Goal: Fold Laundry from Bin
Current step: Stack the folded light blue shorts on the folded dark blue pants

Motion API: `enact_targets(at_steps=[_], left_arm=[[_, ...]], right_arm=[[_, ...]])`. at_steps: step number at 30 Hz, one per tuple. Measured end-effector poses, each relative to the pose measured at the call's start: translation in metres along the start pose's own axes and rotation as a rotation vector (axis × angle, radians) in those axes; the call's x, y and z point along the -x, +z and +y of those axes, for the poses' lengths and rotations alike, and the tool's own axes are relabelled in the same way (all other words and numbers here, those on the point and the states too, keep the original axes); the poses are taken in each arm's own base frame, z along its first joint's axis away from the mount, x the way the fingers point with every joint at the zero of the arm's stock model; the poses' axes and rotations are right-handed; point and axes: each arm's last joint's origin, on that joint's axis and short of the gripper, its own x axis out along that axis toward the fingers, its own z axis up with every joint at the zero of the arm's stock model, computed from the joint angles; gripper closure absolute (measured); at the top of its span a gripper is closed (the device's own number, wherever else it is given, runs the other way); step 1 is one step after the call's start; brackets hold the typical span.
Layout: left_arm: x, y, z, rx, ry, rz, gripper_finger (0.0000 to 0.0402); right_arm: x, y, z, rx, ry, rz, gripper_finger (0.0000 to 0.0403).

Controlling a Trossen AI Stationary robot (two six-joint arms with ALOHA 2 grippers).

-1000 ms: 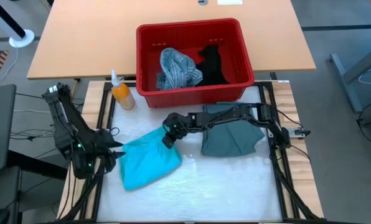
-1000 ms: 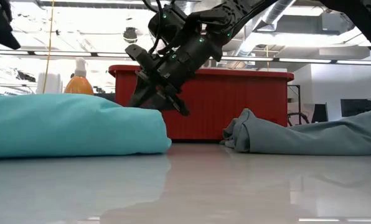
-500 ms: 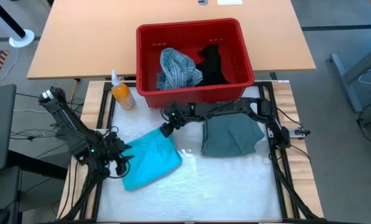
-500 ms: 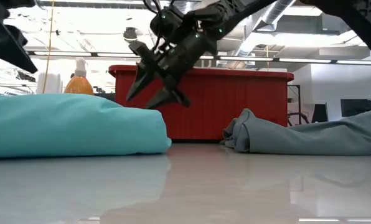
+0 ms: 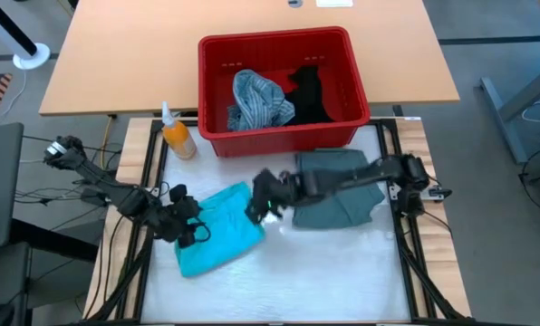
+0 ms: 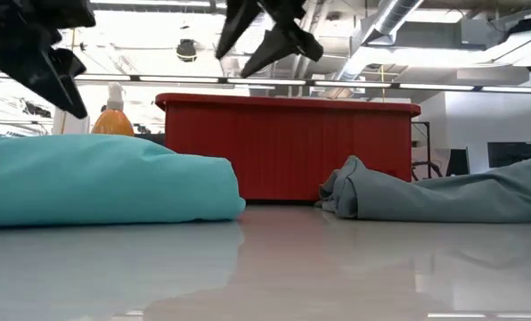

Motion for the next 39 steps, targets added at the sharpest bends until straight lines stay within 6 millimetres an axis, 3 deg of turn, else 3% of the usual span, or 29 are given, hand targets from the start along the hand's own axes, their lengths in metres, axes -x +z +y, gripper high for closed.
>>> enact_targets(at_steps=[4, 12, 21, 27, 32, 39], left_arm=[[-0.002, 0.001, 0.003, -0.077, -0.01, 0.024, 0.0203], [-0.003, 0.004, 0.004, -0.102, 0.013, -0.013, 0.0203], [-0.003, 0.013, 0.001, -0.041, -0.028, -0.082, 0.0203], [-0.01, 0.009, -0.004, -0.014, -0.023, -0.029, 0.0203], [-0.028, 0.007, -0.012, -0.041, 0.02, 0.036, 0.0203], [-0.045, 0.001, -0.015, -0.014, 0.108, 0.1, 0.0203]], right_arm=[[-0.024, -0.019, 0.007, -0.029, 0.073, -0.057, 0.0163], [-0.062, -0.03, -0.03, -0.062, 0.078, -0.088, 0.0126], [-0.121, -0.039, -0.044, 0.105, 0.216, -0.111, 0.0114], [-0.123, -0.042, -0.049, 0.21, 0.137, -0.101, 0.0115], [-0.122, -0.038, -0.05, 0.304, 0.081, -0.151, 0.0116], [-0.128, -0.03, -0.063, 0.283, 0.109, -0.121, 0.0116]])
